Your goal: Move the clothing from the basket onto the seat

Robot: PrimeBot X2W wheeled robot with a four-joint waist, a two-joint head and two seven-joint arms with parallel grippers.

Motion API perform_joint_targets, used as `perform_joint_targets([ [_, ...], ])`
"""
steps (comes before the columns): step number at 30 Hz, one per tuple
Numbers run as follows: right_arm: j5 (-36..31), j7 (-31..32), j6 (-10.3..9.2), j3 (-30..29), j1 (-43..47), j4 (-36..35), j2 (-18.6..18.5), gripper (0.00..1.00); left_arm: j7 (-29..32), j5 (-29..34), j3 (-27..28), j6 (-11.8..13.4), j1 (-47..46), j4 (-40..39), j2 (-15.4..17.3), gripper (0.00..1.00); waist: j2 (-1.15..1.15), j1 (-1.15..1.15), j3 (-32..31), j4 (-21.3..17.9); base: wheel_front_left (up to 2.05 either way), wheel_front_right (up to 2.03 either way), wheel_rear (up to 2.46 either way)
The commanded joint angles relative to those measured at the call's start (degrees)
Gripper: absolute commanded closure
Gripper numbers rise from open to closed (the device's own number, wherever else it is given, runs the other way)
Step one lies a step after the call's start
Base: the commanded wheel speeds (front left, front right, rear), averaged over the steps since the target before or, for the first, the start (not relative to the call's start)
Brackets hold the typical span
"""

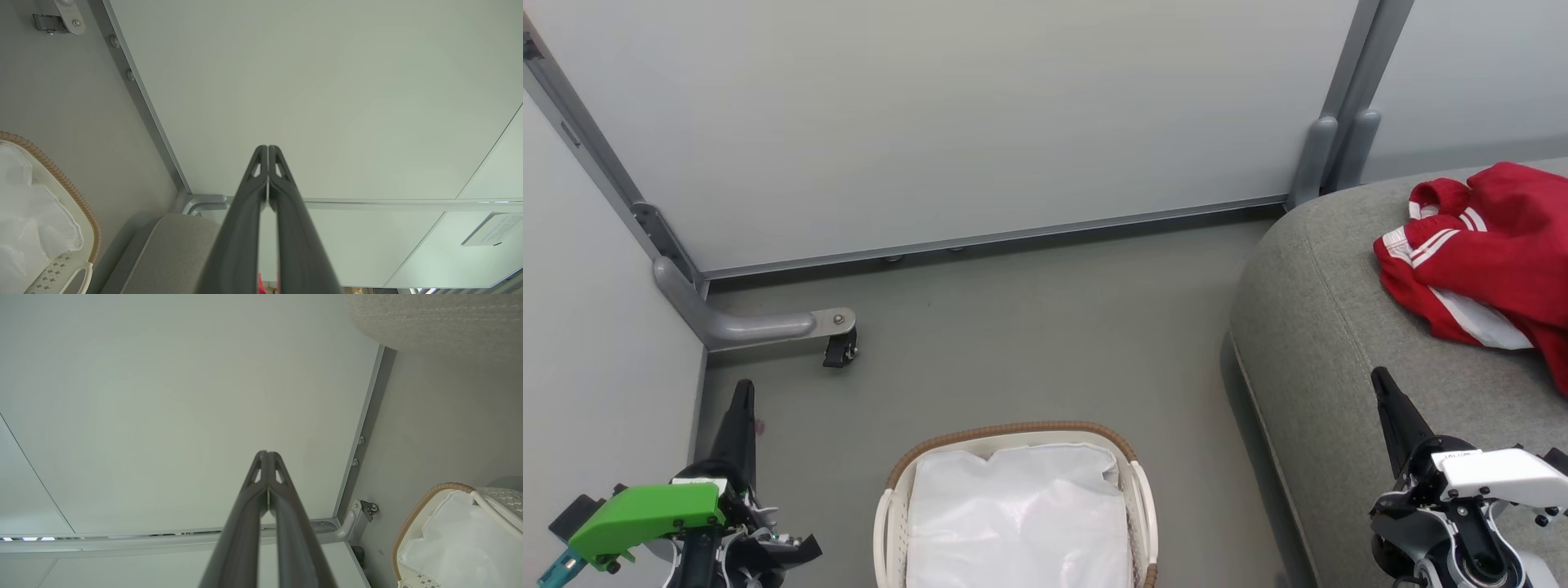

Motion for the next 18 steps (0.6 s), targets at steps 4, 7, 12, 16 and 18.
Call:
perform_joint_targets([
  [4,0.2,0.19,0.0,-0.12,-0.48,-0.2,-0.32,1.0,0.25,-0.25,0.12,-0.2,-0.52,-0.1,0.42,1.0,0.0,0.0,0.0,0.0,0.0,0.0,0.0],
  [7,0.2,0.19,0.0,-0.12,-0.48,-0.2,-0.32,1.0,0.25,-0.25,0.12,-0.21,-0.52,-0.1,0.42,1.0,0.0,0.0,0.0,0.0,0.0,0.0,0.0],
  [12,0.2,0.19,0.0,-0.12,-0.48,-0.2,-0.32,1.0,0.25,-0.25,0.12,-0.2,-0.52,-0.1,0.42,1.0,0.0,0.0,0.0,0.0,0.0,0.0,0.0],
  [16,0.2,0.19,0.0,-0.12,-0.48,-0.2,-0.32,1.0,0.25,-0.25,0.12,-0.2,-0.52,-0.1,0.42,1.0,0.0,0.0,0.0,0.0,0.0,0.0,0.0],
  [18,0.2,0.19,0.0,-0.12,-0.48,-0.2,-0.32,1.0,0.25,-0.24,0.12,-0.2,-0.52,-0.1,0.42,1.0,0.0,0.0,0.0,0.0,0.0,0.0,0.0],
])
